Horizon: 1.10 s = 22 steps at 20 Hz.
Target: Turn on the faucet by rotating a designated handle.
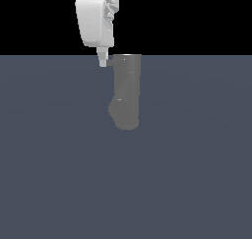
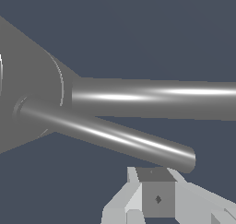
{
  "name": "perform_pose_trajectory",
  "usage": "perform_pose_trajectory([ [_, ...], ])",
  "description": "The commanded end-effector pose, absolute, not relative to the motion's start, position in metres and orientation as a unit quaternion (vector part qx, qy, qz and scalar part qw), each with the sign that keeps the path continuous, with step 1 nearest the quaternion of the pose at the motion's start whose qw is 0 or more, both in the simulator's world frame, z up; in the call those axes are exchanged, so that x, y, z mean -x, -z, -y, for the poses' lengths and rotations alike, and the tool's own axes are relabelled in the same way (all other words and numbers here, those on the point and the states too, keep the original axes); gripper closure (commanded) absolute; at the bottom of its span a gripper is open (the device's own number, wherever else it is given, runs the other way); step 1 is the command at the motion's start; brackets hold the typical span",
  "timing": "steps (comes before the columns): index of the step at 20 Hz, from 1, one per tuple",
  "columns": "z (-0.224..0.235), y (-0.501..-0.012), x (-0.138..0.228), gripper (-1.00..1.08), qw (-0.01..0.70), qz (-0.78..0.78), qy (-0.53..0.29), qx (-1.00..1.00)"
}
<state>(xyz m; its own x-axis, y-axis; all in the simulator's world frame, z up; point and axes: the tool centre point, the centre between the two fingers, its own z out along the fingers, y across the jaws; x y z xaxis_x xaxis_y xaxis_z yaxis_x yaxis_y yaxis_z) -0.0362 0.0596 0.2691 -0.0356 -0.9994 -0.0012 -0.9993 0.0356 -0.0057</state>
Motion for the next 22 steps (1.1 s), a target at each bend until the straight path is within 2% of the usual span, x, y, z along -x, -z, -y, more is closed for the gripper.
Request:
perform_pose_trajectory([
  [1,-0.038,-0.269,0.037,1.08,0.001,-0.725,0.002,0.689],
  [15,0.057,-0.27,0.04,1.08,0.0,-0.73,0.0,0.683],
  [16,0.057,-0.27,0.04,1.08,0.0,-0.73,0.0,0.683],
  [17,0.02,-0.269,0.038,1.08,0.001,-0.71,-0.002,0.704],
  [22,0.031,-0.269,0.03,1.08,0.001,-0.713,-0.002,0.702],
])
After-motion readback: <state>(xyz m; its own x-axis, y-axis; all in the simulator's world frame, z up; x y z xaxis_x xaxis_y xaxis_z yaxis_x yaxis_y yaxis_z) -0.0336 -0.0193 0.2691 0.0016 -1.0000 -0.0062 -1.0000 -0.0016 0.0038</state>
